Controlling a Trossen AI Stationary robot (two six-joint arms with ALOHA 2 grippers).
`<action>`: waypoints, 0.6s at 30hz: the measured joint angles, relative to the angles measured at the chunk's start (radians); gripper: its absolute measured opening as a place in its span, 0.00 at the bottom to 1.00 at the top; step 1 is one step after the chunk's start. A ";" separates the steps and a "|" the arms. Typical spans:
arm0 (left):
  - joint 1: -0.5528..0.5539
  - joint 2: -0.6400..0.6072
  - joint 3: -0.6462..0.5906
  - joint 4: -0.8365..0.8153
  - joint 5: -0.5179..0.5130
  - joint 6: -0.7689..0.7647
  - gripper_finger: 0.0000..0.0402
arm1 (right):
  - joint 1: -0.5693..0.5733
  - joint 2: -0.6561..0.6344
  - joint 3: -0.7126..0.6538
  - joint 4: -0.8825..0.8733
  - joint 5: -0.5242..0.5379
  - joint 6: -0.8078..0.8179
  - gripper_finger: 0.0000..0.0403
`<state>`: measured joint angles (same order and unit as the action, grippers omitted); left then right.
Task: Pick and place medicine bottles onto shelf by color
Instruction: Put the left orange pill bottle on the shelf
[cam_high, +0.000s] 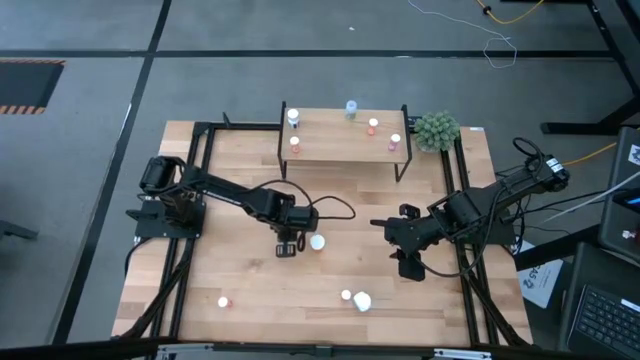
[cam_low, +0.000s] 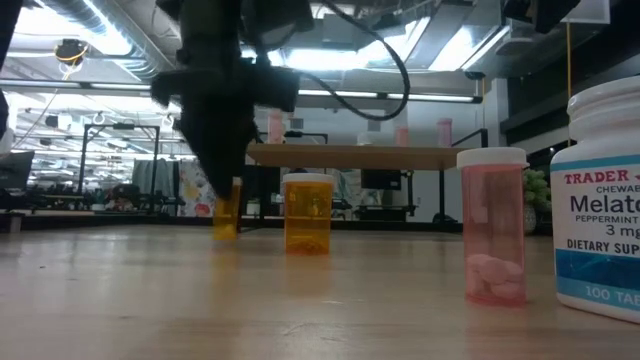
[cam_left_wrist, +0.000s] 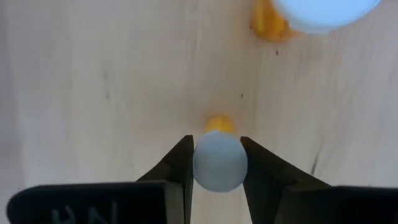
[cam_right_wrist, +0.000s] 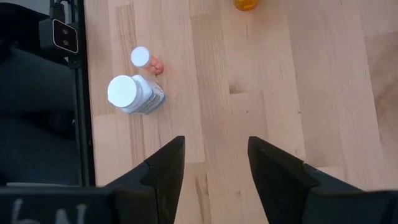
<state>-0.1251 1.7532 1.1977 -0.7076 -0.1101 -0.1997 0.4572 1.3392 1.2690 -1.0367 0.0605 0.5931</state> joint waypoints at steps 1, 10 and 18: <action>0.003 0.000 0.027 -0.024 -0.002 0.001 0.22 | 0.000 0.000 0.000 0.000 0.000 0.000 0.44; 0.083 -0.007 0.431 -0.239 -0.171 0.240 0.22 | 0.000 0.000 0.000 0.000 0.000 -0.004 0.44; 0.324 -0.008 0.678 -0.214 -0.177 0.459 0.23 | 0.000 0.000 0.000 0.000 0.000 -0.030 0.44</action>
<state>0.1991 1.7454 1.8756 -0.9215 -0.2870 0.2594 0.4572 1.3392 1.2690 -1.0370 0.0608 0.5629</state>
